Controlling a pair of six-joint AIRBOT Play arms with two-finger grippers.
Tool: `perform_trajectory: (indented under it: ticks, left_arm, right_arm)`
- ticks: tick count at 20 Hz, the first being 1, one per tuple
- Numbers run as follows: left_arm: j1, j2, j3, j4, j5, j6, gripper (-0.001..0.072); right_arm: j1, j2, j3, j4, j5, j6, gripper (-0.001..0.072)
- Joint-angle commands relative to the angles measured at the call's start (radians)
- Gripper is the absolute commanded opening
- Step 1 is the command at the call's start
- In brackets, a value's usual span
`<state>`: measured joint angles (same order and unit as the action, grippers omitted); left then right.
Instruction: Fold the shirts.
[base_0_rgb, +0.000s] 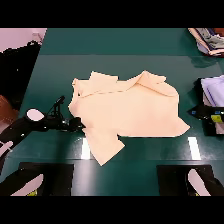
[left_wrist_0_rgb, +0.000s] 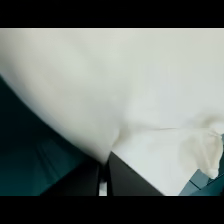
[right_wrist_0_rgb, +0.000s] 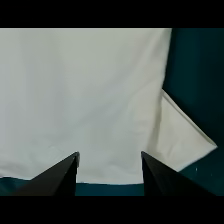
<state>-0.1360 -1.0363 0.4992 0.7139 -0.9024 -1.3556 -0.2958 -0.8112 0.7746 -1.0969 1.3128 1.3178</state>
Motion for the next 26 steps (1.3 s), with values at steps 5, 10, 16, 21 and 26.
perform_trajectory:
  ticks: [5, 10, 16, 21, 26]
  left_arm:
    - [-0.009, 0.001, 0.121, -0.011, -0.076, 0.029, 0.0028]
    - [-0.009, 0.001, 0.121, -0.01, -0.076, 0.029, 0.0028]
    - [-0.009, 0.001, 0.121, -0.01, -0.079, 0.029, 0.0028]
    - [-0.008, 0.065, 0.162, 0.042, -0.063, 0.003, 0.0027]
    - [0.082, 0.23, 0.515, 0.207, -0.208, -0.059, 0.0027]
  right_arm:
    - [-0.226, -0.123, -0.158, -0.062, 0.032, -0.001, 0.0511]
    - [-0.182, -0.29, -0.153, -0.021, -0.088, -0.02, 0.044]
    - [-0.105, -0.404, -0.09, -0.023, -0.118, -0.017, 0.0415]
    - [-0.049, -0.358, -0.044, -0.021, -0.116, -0.045, 0.0015]
    - [0.058, -0.134, 0.211, -0.018, -0.132, -0.043, 0.0015]
